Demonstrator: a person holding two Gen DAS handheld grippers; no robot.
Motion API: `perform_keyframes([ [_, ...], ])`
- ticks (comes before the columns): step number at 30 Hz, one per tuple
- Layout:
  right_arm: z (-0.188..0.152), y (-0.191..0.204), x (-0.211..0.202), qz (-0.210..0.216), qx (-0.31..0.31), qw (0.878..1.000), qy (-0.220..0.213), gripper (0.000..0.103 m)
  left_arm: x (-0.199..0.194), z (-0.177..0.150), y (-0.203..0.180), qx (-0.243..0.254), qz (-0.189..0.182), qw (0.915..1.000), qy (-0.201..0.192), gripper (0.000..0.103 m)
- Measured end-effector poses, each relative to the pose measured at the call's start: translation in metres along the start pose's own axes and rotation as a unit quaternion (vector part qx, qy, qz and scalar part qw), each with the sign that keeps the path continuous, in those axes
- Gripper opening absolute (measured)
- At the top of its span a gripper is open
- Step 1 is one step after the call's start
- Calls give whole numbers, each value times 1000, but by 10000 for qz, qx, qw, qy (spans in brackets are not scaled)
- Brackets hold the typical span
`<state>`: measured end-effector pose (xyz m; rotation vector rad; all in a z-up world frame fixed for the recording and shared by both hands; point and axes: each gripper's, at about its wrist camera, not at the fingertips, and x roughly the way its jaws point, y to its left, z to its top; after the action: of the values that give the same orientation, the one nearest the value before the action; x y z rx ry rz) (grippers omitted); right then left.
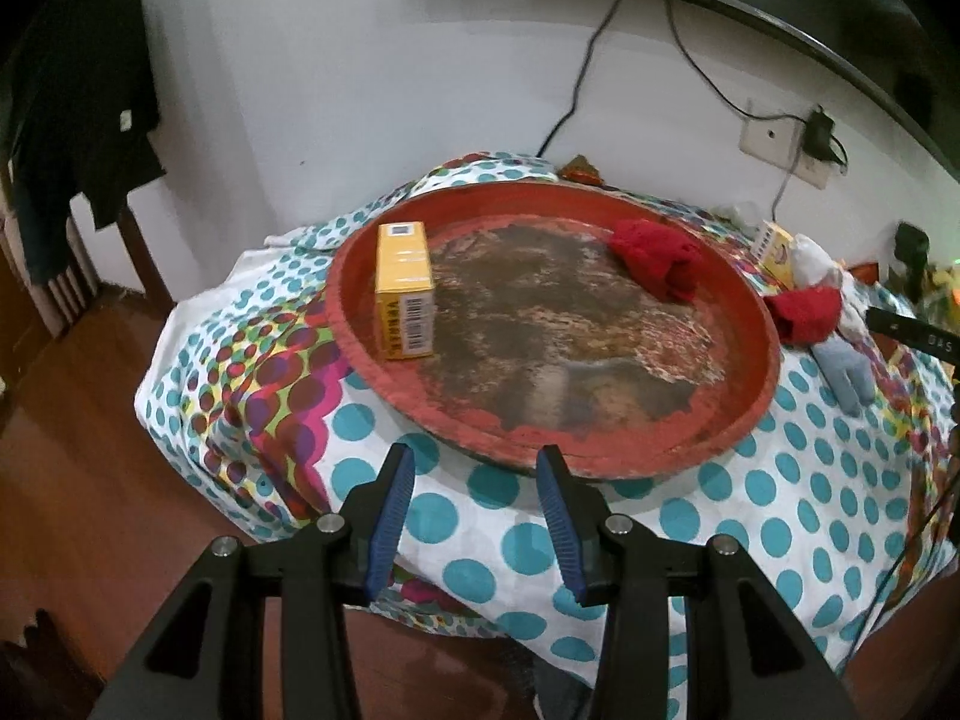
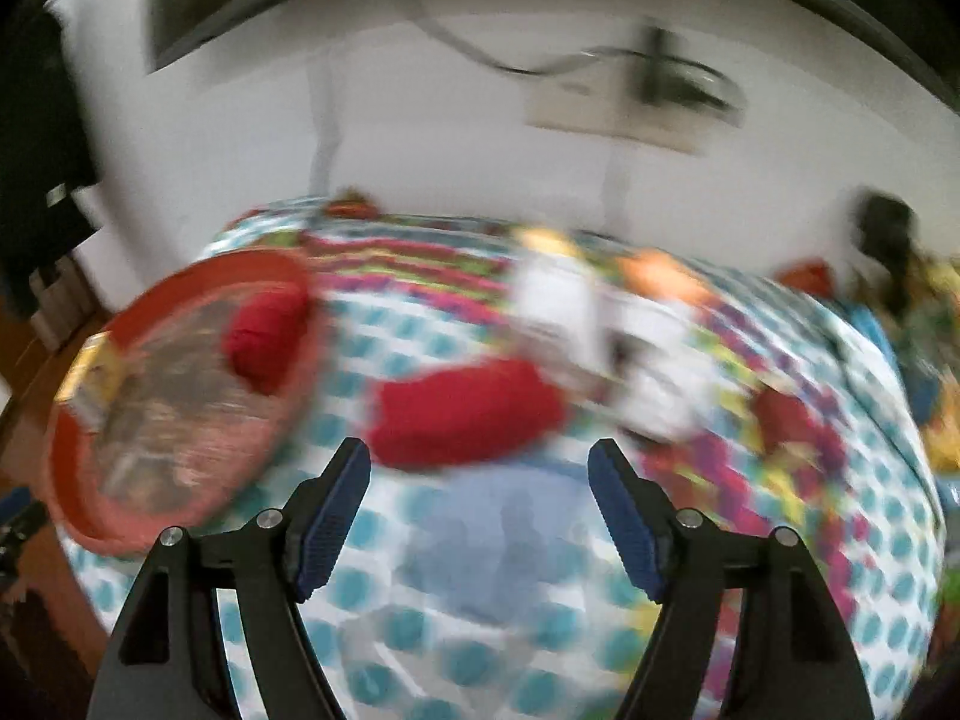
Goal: Organize objects
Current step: 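Grasp the red MARUBI box with right tool while left tool moves toward the light blue sock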
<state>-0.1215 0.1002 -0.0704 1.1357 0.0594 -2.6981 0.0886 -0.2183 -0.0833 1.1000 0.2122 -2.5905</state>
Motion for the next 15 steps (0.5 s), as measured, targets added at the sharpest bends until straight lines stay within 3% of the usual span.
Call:
perform_keyframes([
  [8,-14,-87,14,-751,222,9969,9,73,0,-9,-30,495,95,9987,-62,43],
  [10,-12,-102,23,-813,231,9964,17,73,-3,-12,-38,613,174,9979,-138,43],
  [15,-3,-122,47,-764,440,9961,96,71,-11,-19,-64,1043,-64,9942,-238,43],
])
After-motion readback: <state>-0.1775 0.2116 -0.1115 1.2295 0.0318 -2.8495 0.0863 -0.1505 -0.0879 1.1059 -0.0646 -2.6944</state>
